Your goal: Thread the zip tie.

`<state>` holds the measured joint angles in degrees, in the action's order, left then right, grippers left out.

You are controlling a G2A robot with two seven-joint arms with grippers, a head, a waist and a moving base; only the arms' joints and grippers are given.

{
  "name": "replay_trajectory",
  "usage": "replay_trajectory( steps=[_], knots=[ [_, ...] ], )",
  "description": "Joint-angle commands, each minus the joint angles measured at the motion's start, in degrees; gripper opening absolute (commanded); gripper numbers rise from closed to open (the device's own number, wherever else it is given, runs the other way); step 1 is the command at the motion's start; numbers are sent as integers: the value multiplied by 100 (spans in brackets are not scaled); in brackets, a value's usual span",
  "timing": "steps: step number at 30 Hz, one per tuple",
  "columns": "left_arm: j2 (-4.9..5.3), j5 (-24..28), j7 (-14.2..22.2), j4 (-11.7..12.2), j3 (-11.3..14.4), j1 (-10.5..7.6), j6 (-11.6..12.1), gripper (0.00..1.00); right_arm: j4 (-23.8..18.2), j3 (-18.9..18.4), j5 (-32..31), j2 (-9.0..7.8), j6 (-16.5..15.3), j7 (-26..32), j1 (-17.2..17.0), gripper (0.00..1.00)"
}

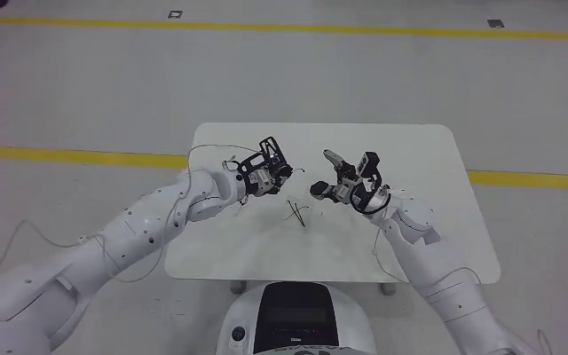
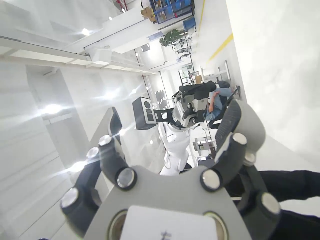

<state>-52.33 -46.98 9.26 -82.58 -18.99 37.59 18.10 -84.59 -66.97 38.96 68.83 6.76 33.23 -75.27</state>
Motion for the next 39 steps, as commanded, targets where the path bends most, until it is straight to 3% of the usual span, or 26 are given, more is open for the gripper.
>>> replay_trajectory(
  steps=[1,11,13,14,15,25,34,39],
  knots=[
    [1,4,0,1,2,-1,-1,0,2,1,1,-1,12,7,2,100],
    [1,4,0,1,2,-1,-1,0,-117,114,-213,23,-73,-98,-40,100],
    [1,4,0,1,2,-1,-1,0,-91,137,-212,29,-66,-55,-17,60],
    [1,4,0,1,2,-1,-1,0,-68,148,-210,34,-70,-38,-8,49],
    [1,4,0,1,2,-1,-1,0,-54,154,-202,37,-65,-25,-1,46],
    [1,4,0,1,2,-1,-1,0,62,212,-50,75,58,14,69,36],
    [1,4,0,1,2,-1,-1,0,179,252,129,122,132,-139,114,34],
    [1,4,0,1,2,-1,-1,0,192,240,240,143,153,-242,109,26]
  ],
)
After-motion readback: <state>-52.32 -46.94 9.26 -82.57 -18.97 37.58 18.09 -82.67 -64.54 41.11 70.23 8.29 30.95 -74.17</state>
